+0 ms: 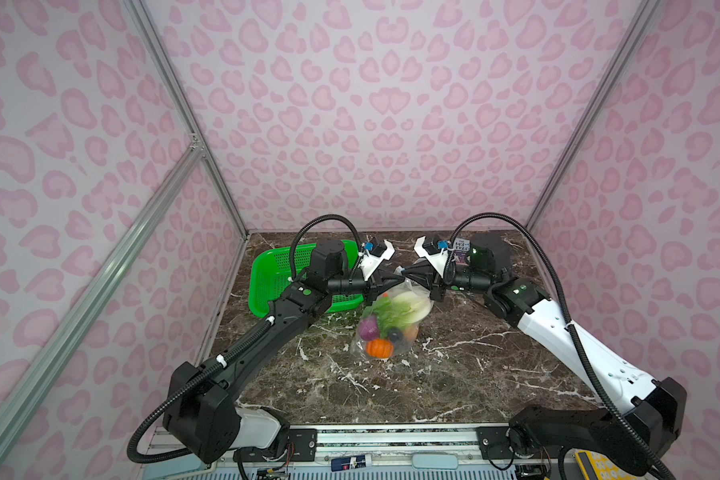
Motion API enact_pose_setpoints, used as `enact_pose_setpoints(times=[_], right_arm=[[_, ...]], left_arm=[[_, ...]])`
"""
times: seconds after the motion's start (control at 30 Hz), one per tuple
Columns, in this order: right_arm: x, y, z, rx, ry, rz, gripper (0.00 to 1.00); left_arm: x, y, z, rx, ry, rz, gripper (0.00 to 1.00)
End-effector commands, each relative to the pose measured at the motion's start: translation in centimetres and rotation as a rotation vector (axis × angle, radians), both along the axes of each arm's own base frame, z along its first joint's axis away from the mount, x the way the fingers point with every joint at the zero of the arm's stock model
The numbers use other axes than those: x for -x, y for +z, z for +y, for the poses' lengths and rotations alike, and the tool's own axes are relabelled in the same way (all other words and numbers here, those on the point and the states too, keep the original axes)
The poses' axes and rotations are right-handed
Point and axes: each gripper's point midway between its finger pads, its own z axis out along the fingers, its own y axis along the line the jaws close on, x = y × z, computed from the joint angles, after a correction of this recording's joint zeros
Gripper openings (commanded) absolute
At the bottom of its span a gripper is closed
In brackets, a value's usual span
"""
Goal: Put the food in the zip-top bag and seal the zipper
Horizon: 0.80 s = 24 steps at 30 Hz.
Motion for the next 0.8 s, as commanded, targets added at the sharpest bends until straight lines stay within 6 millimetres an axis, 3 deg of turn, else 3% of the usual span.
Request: enact_pose_setpoints(times=[0.0,0.4,0.53,0.67,0.77], right_arm=[[-1.1,-1.5,-0.2,0.045,-0.047,0.023,0.00],[-0.2,-4.9,0.4,0.113,0.033,0.145,0.00],[-0.3,-3.8,0.3,0.082,0.021,0.112,0.00],[-0.4,-2.1,0.4,0.039,0.014,0.071,0.00],[-0.5,-1.3,0.4,0.029,0.011,0.056,0.00]], left_arm=[[1.7,2.8,-0.3,0.078,-0.092,-0.074,0.04],[2.0,4.0,1.2,0.102,0.005,-0.170,0.04],[1.6,3.9,1.2,0.092,0.015,-0.158,0.03],[1.4,3.6,1.0,0.093,0.014,-0.132,0.26],[1.4,3.8,1.1,0.103,0.022,-0.137,0.35]])
